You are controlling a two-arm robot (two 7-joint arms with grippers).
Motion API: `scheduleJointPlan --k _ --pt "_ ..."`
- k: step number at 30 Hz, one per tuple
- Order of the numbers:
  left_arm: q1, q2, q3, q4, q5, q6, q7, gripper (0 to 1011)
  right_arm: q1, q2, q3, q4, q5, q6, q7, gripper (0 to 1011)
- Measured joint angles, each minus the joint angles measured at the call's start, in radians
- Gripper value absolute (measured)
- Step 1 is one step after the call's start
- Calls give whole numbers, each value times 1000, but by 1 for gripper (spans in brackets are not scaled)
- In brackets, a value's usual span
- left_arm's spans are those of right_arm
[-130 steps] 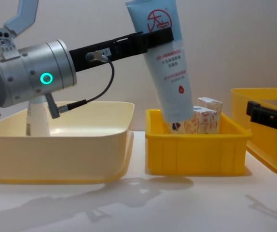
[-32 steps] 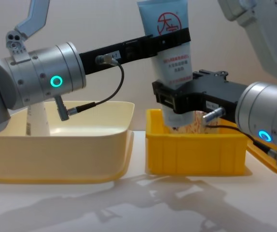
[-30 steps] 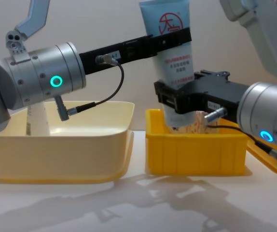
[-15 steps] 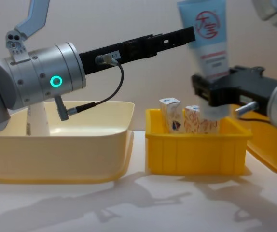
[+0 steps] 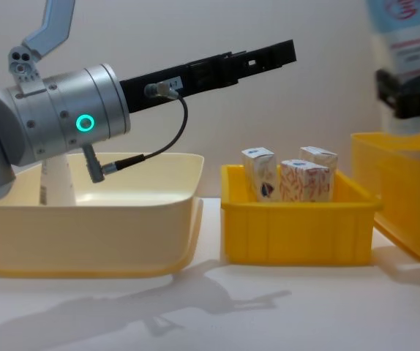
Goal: Bimanual collaborative sorting of washing and personal care products
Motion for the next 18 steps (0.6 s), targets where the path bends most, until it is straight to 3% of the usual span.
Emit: scheduleJointPlan --k 11,18 --pt "0 0 0 0 0 0 0 1003 36 4 81 48 -27 -22 -82 464" --pt "0 0 0 0 0 0 0 1003 44 3 123 60 -31 24 -105 465"
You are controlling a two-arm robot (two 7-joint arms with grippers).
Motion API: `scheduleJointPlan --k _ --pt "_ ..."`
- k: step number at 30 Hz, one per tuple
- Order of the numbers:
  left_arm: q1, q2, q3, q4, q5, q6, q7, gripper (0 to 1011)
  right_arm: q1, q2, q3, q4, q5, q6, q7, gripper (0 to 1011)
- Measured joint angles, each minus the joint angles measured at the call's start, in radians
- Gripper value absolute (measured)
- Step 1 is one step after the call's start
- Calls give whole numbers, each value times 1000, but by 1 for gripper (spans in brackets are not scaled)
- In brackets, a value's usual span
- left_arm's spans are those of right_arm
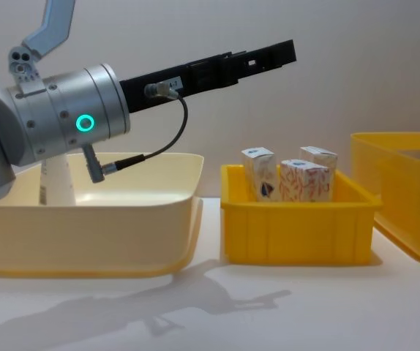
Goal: Bimanual collaborative sorting of washing and personal care products
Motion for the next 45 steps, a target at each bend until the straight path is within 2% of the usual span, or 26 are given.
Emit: scheduleJointPlan --k 7,16,27,30,38,45 --pt "0 0 0 0 0 0 0 1003 -1 -3 22 0 4 60 4 465" --pt "0 0 0 0 0 0 0 1003 -10 -15 35 1 27 143 39 465" --pt "0 0 0 0 0 0 0 1003 -11 -32 40 15 41 187 61 482" --pt "0 0 0 0 0 0 0 1004 -11 -35 41 17 44 194 65 554" --pt "0 0 0 0 0 0 0 1004 -12 -40 42 21 48 207 71 828" --pt "0 0 0 0 0 0 0 1003 -12 -42 43 23 49 212 74 1001"
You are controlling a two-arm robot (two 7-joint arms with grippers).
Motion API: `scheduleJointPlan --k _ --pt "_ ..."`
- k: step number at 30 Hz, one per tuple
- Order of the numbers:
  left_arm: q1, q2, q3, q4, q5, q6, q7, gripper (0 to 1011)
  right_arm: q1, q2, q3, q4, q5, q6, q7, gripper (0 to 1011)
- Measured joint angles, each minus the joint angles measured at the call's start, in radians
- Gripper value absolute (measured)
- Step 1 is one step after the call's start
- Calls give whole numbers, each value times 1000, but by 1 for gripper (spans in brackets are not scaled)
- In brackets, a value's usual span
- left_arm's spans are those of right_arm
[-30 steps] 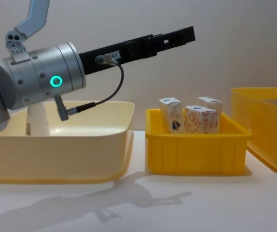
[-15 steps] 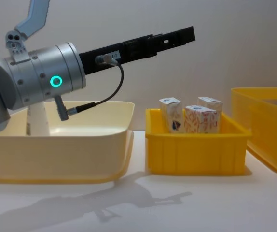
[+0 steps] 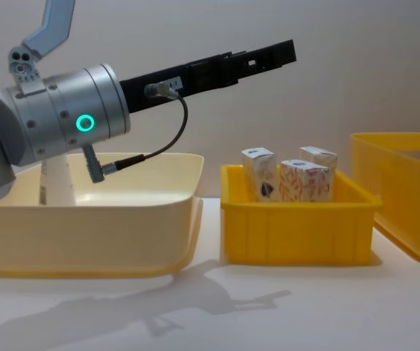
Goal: Bimanual collaborative sorting of washing and personal care products
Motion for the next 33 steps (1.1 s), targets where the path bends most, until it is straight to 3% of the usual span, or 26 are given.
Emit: scheduleJointPlan --k 22,33 --pt "0 0 0 0 0 0 0 1003 0 -2 1 2 2 5 3 1001" --pt "0 0 0 0 0 0 0 1003 -3 -2 2 -6 -4 -36 9 1001"
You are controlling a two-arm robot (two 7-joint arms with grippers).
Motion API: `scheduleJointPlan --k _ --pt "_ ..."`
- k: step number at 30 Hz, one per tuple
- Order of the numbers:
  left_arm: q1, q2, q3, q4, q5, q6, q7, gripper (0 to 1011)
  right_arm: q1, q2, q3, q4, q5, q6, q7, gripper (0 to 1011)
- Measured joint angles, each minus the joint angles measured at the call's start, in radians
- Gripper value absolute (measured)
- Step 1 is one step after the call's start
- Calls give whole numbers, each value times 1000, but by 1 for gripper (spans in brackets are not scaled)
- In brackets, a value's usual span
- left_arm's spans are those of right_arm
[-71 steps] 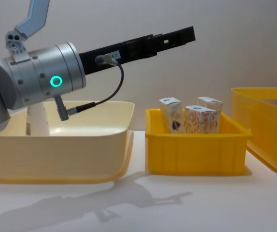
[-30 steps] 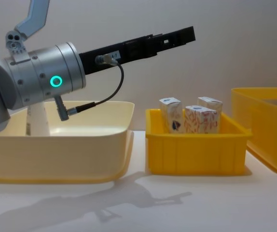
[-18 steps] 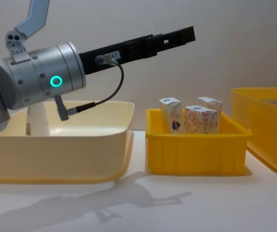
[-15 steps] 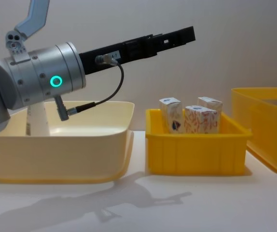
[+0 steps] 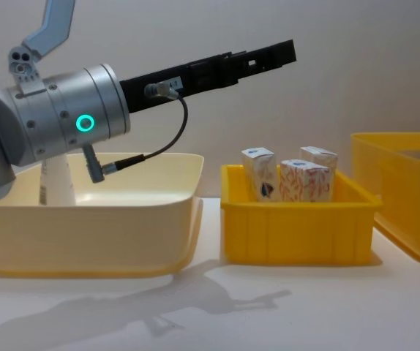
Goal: Bimanual collaborative sorting of washing and personal care products
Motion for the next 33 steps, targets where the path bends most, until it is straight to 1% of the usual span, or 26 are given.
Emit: scheduleJointPlan --k 6,21,25,29,30,33 --pt "0 0 0 0 0 0 0 1004 -3 3 -3 -15 -10 -23 7 1001" --pt "0 0 0 0 0 0 0 1003 -12 5 0 -41 -27 -45 18 1001" --pt "0 0 0 0 0 0 0 1004 -14 5 4 -46 -28 -60 20 1001" --pt "0 0 0 0 0 0 0 1003 -20 3 12 -58 -25 -92 29 1001" --pt "0 0 0 0 0 0 0 1003 -20 3 12 -58 -25 -92 29 1001" --pt "0 0 0 0 0 0 0 1004 -25 4 17 -66 -13 -117 42 1001"
